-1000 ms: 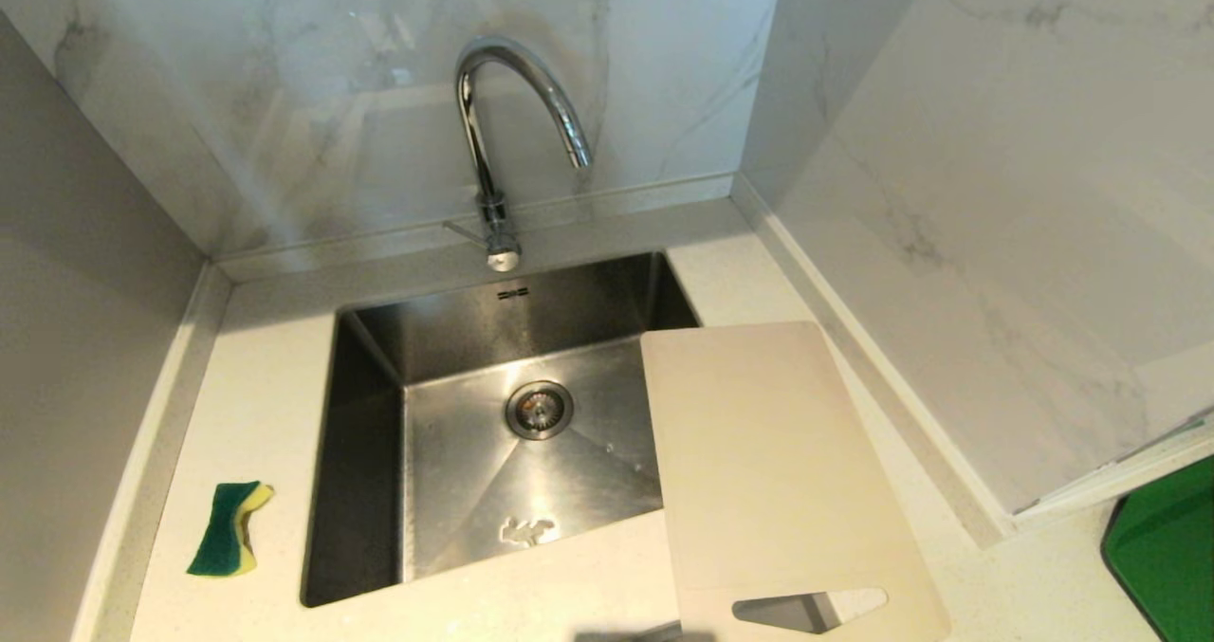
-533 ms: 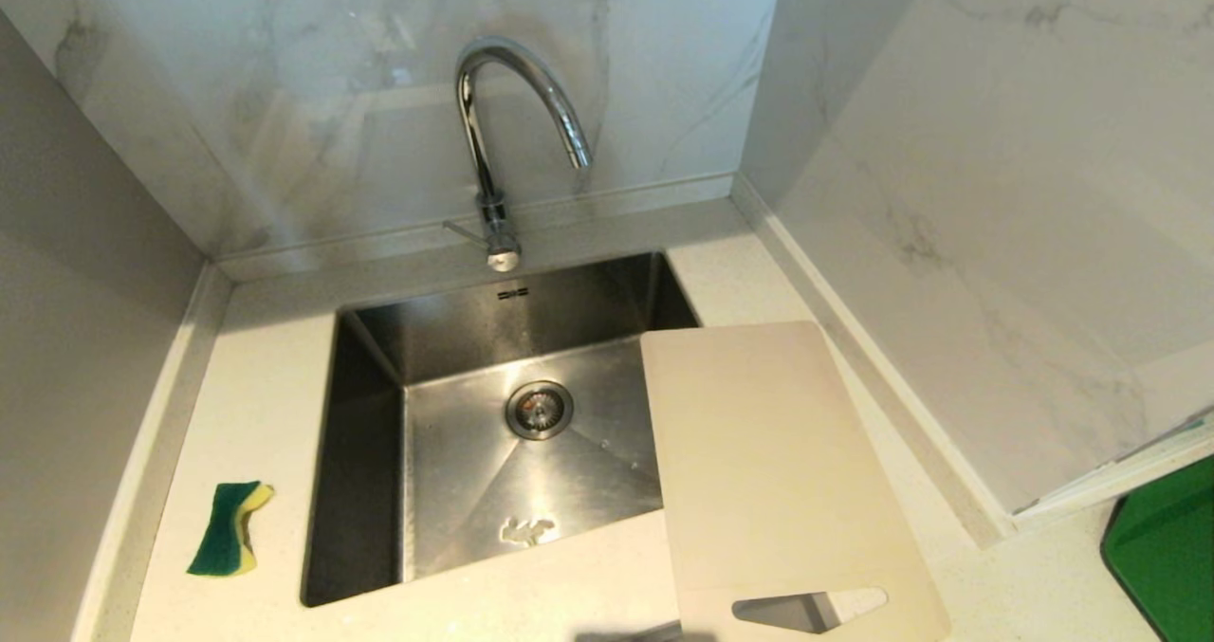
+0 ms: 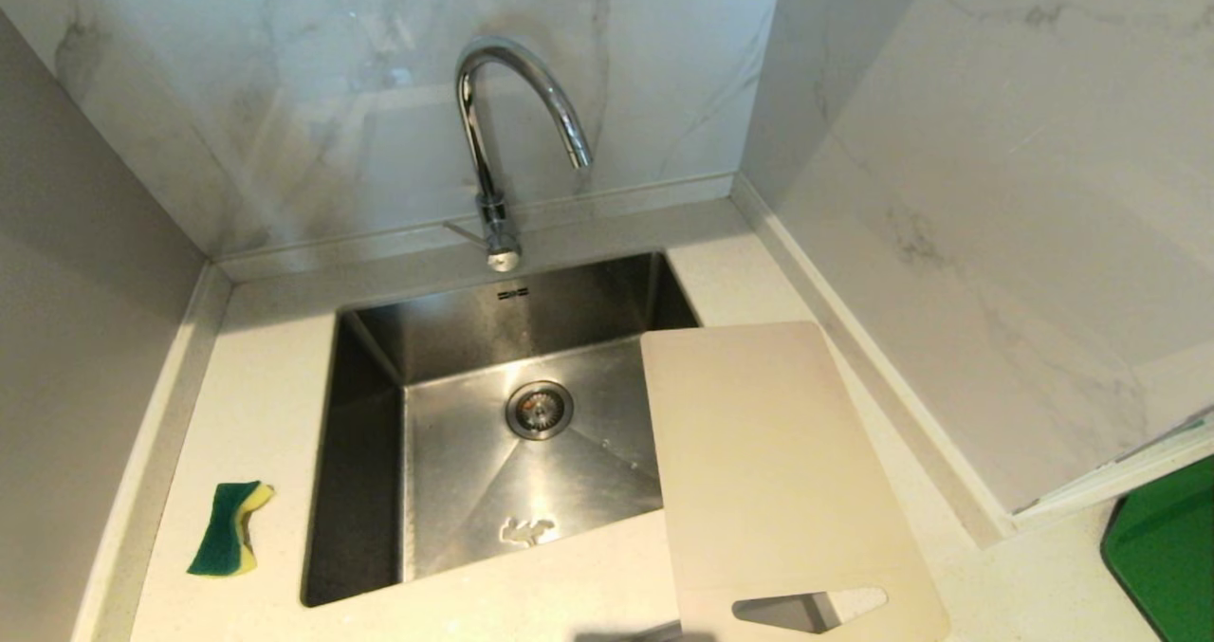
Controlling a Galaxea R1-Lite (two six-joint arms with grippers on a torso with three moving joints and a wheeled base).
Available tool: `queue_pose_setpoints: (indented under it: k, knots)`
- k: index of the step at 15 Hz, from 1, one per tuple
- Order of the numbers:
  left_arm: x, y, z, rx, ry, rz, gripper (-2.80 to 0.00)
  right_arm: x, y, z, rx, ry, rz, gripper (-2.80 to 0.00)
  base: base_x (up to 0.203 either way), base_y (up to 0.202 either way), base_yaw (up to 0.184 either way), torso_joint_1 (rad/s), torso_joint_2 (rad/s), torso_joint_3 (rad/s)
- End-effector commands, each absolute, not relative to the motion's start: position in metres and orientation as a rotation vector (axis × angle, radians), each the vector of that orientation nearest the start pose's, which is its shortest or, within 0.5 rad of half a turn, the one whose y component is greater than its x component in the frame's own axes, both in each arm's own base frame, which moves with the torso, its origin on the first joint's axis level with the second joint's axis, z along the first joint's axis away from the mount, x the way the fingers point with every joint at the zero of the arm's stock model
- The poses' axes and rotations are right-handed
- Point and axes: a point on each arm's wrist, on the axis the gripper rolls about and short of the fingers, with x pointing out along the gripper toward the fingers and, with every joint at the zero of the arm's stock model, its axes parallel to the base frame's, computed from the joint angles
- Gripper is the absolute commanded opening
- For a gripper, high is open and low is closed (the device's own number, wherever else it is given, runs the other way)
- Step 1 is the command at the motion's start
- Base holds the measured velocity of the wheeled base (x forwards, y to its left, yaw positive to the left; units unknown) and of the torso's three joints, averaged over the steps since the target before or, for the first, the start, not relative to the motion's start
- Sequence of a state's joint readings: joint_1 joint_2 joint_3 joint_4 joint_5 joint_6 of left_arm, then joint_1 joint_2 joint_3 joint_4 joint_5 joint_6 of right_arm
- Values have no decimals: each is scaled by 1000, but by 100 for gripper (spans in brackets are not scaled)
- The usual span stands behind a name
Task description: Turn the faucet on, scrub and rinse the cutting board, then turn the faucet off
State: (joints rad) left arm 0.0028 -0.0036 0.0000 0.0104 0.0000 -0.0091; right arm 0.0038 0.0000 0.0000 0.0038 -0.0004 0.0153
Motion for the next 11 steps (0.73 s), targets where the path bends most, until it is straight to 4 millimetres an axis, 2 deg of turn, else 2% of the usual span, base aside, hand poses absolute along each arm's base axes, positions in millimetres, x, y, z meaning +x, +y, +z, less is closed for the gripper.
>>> queue_pose_setpoints:
  k: [1,11]
  knots:
    - [-23,0,74,-11,14,3,-280,-23,0,75,17,8,5,-280,0,0,0,0,0,0]
    - [-23,0,74,-5,11,0,-280,-23,0,75,18,6,5,-280,0,0,0,0,0,0]
